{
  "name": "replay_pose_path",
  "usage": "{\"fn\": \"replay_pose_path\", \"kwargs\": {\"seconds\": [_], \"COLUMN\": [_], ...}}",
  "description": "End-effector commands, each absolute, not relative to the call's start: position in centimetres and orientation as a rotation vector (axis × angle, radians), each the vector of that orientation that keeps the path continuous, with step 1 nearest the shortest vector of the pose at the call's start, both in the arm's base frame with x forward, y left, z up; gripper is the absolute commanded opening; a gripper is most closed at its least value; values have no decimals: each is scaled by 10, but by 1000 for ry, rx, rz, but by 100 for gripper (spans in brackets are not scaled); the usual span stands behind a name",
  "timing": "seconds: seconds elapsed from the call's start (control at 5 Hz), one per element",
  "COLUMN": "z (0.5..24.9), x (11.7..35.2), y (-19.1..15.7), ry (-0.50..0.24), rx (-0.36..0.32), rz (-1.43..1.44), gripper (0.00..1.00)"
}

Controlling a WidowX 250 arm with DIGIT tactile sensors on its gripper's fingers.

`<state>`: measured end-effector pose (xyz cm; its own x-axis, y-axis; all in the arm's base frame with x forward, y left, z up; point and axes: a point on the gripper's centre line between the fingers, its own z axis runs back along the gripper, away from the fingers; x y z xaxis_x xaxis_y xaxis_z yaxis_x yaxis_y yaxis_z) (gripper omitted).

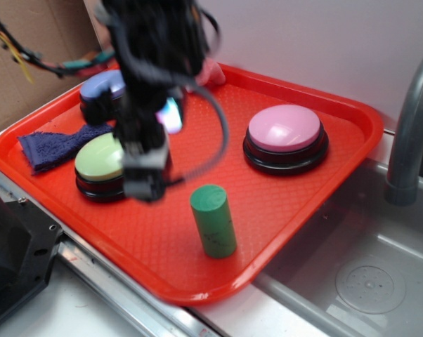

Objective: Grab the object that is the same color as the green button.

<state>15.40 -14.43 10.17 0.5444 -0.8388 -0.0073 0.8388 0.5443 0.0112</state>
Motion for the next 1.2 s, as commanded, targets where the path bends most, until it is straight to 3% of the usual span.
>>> {"fn": "replay_pose_path", "kwargs": {"seconds": [0.0, 0.2, 0.4, 0.6, 0.8, 1.0], "z": [79, 71, 53, 45, 50, 74], "x": [148, 148, 149, 151, 151, 152], "y": [-176, -186, -185, -176, -169, -157], "ry": [-41, -47, -29, -20, -7, 16], "rx": [-49, -93, -19, -24, -15, 31], "rz": [-1162, -1168, -1096, -1027, -1012, -973], "gripper": [100, 100, 100, 0, 0, 0]}}
